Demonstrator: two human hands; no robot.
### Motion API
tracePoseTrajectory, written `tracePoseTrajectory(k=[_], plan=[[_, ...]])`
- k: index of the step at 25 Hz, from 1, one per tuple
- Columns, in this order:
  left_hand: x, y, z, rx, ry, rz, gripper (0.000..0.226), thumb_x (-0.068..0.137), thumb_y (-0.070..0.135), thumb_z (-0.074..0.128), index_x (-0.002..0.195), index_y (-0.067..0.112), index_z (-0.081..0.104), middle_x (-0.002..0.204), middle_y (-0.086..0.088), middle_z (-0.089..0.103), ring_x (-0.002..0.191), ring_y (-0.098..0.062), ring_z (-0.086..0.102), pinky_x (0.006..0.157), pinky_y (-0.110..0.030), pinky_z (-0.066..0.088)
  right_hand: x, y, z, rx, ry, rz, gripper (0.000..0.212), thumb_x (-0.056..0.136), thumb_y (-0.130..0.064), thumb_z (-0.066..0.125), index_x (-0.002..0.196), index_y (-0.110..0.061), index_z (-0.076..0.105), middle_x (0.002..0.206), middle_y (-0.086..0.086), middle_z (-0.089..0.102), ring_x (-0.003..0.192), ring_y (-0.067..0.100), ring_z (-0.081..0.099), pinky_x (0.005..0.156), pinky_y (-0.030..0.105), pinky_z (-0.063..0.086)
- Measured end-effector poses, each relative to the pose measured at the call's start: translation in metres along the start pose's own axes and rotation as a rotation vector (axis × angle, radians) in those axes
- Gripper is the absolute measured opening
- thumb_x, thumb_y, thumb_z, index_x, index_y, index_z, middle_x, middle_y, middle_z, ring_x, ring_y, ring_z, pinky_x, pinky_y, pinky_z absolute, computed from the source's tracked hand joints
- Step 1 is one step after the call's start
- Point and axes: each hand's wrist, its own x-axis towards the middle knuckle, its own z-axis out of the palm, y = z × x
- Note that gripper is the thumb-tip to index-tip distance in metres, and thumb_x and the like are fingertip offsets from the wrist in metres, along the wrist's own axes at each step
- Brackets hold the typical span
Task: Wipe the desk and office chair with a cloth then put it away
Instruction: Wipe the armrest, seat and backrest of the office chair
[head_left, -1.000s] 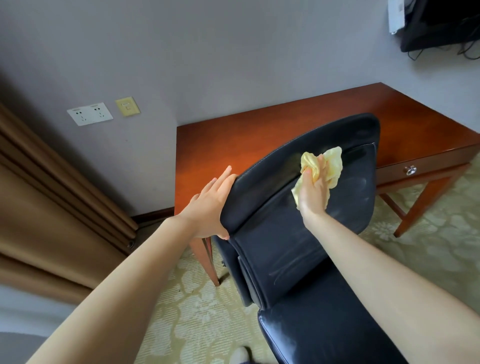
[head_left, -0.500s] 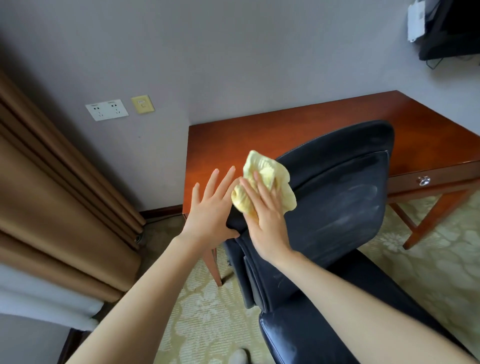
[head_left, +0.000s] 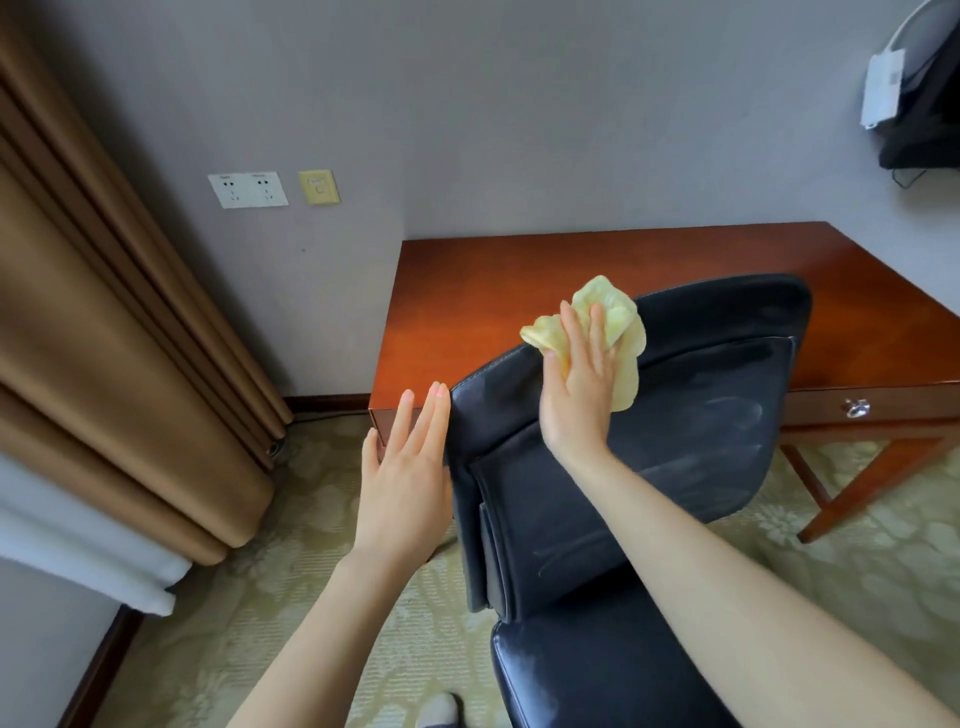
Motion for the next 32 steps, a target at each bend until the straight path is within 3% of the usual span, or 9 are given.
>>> tracePoseTrajectory(k=[5, 9, 13, 17, 20, 22, 24, 26, 32], plan=[[-0.001, -0.005, 0.000, -0.171, -0.034, 0.018, 0.082, 0.081, -0.009, 0.040, 0.152, 0.023, 0.013, 0.158, 0.014, 0.007, 0.145, -0.008, -0.010, 0.116, -0.046, 0.010, -0.057, -0.030, 0.046, -0.191, -0.183, -0.349, 0.056, 0.098, -0.024, 0.042, 0.150, -0.031, 0.022, 0.159, -0.005, 0.014, 0.147, 0.017, 0.006, 0.119, 0.047, -0.003], [-0.002, -0.016, -0.006, -0.236, -0.089, 0.087, 0.087, 0.080, -0.011, 0.038, 0.152, 0.028, 0.007, 0.151, 0.024, -0.001, 0.144, -0.004, -0.009, 0.116, -0.040, 0.005, -0.074, 0.003, 0.032, -0.200, -0.261, -0.585, 0.058, 0.093, -0.024, 0.041, 0.149, -0.024, 0.024, 0.157, -0.002, 0.013, 0.145, 0.016, 0.011, 0.118, 0.040, 0.018], [0.017, -0.029, -0.025, -0.043, -0.087, 0.246, 0.070, 0.092, 0.002, 0.042, 0.152, 0.020, 0.012, 0.155, 0.012, 0.009, 0.144, -0.004, -0.003, 0.119, -0.039, 0.005, -0.053, 0.048, -0.001, -0.434, -0.347, -0.807, 0.065, 0.084, -0.029, 0.048, 0.146, -0.030, 0.029, 0.153, -0.004, 0.018, 0.134, 0.025, 0.028, 0.098, 0.041, 0.044], [0.049, -0.012, -0.043, 0.005, -0.041, 0.382, 0.045, 0.096, 0.018, 0.050, 0.141, 0.013, 0.044, 0.147, -0.001, 0.042, 0.141, -0.017, 0.031, 0.115, -0.039, 0.016, -0.019, 0.070, -0.032, -0.424, -0.310, -0.538, 0.088, 0.081, -0.017, 0.061, 0.146, -0.049, 0.012, 0.156, -0.019, 0.001, 0.133, 0.027, 0.032, 0.081, 0.041, 0.052], [0.085, 0.010, -0.047, 0.043, -0.021, 0.530, 0.039, 0.097, 0.022, 0.049, 0.135, 0.013, 0.052, 0.141, -0.003, 0.049, 0.134, -0.023, 0.041, 0.112, -0.042, 0.023, 0.020, 0.071, -0.059, -0.267, -0.182, -0.234, 0.059, 0.098, -0.034, 0.035, 0.142, -0.059, 0.005, 0.149, -0.039, -0.011, 0.138, -0.007, 0.006, 0.082, 0.023, 0.038], [0.111, 0.029, -0.045, 0.065, -0.051, 0.632, 0.042, 0.100, 0.026, 0.043, 0.140, 0.015, 0.045, 0.146, -0.002, 0.044, 0.138, -0.021, 0.035, 0.114, -0.039, 0.019, 0.047, 0.070, -0.070, -0.164, -0.075, -0.082, 0.050, 0.102, -0.038, 0.030, 0.146, -0.050, 0.010, 0.150, -0.036, -0.006, 0.127, -0.024, 0.001, 0.092, 0.018, 0.034], [0.136, 0.049, -0.038, 0.080, -0.087, 0.723, 0.048, 0.101, 0.029, 0.037, 0.147, 0.016, 0.033, 0.153, -0.001, 0.032, 0.143, -0.019, 0.024, 0.116, -0.036, 0.012, 0.072, 0.067, -0.076, -0.065, 0.020, 0.088, 0.050, 0.103, -0.033, 0.030, 0.150, -0.038, 0.014, 0.156, -0.022, 0.000, 0.139, -0.009, 0.004, 0.109, 0.023, 0.021], [0.159, 0.069, -0.029, 0.092, -0.117, 0.804, 0.052, 0.102, 0.029, 0.034, 0.150, 0.015, 0.021, 0.157, -0.001, 0.021, 0.146, -0.017, 0.013, 0.117, -0.035, 0.006, 0.090, 0.061, -0.074, 0.065, 0.144, 0.294, 0.050, 0.103, -0.030, 0.030, 0.151, -0.033, 0.014, 0.159, -0.013, 0.000, 0.145, 0.009, 0.009, 0.109, 0.024, 0.012], [0.200, 0.103, -0.007, 0.099, -0.243, 1.010, 0.060, 0.102, 0.038, 0.026, 0.152, 0.013, 0.003, 0.160, -0.003, 0.001, 0.147, -0.016, -0.005, 0.116, -0.032, -0.004, 0.061, 0.050, -0.031, 0.141, 0.396, 0.364, 0.051, 0.103, -0.031, 0.032, 0.151, -0.035, 0.015, 0.157, -0.014, 0.014, 0.139, 0.007, 0.025, 0.107, 0.029, 0.033]])
